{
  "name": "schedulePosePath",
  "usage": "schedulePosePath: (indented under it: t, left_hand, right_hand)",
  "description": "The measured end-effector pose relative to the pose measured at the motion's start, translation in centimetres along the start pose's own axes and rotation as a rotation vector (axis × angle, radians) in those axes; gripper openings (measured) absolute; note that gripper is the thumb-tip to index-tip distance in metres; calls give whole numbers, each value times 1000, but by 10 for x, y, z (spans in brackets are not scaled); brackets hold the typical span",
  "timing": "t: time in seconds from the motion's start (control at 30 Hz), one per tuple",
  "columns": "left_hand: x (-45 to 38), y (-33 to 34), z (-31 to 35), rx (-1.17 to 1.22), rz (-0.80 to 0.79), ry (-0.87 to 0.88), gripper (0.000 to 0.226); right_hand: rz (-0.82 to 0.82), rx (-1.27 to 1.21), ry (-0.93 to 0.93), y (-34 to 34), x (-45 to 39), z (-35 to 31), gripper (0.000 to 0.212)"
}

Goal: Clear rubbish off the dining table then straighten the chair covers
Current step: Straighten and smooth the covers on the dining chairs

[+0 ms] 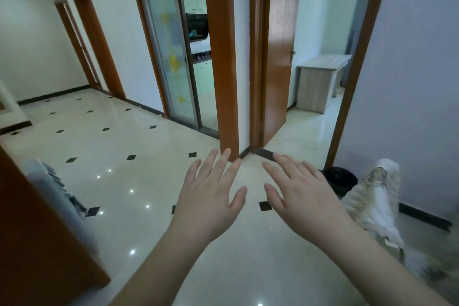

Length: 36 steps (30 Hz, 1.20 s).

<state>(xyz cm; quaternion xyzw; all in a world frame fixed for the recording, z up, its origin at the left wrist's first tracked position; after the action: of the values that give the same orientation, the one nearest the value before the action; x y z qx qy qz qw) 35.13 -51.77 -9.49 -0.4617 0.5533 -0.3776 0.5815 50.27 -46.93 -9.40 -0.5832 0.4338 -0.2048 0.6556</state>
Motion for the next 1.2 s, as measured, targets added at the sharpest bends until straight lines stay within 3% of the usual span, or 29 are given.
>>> schedulePosePath:
  t: [0.27, 0.73, 1.2]
  left_hand:
    - [-150, 70, 36, 67, 13, 152, 64]
    - [-380, 133, 110, 207, -13, 305, 56]
    - [-607, 218, 122, 270, 16, 525, 56]
  right_hand:
    - [-25, 40, 169, 48, -90, 107, 65]
    - [-44, 15, 319, 86, -240, 290, 56]
    - [-91, 131, 529, 151, -399, 394, 56]
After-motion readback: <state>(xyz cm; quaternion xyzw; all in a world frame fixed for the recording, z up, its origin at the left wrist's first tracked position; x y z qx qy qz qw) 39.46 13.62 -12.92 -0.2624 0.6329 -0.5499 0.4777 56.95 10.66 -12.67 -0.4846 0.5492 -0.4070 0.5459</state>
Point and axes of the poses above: each hand's wrist, its own x-axis away from the middle knuckle, its own y-axis out of the palm, z = x × y, the point moved 4 cm from there along -x, towards the middle knuckle, and after that the axes turned 3 degrees about z, right-handed, at the moved point
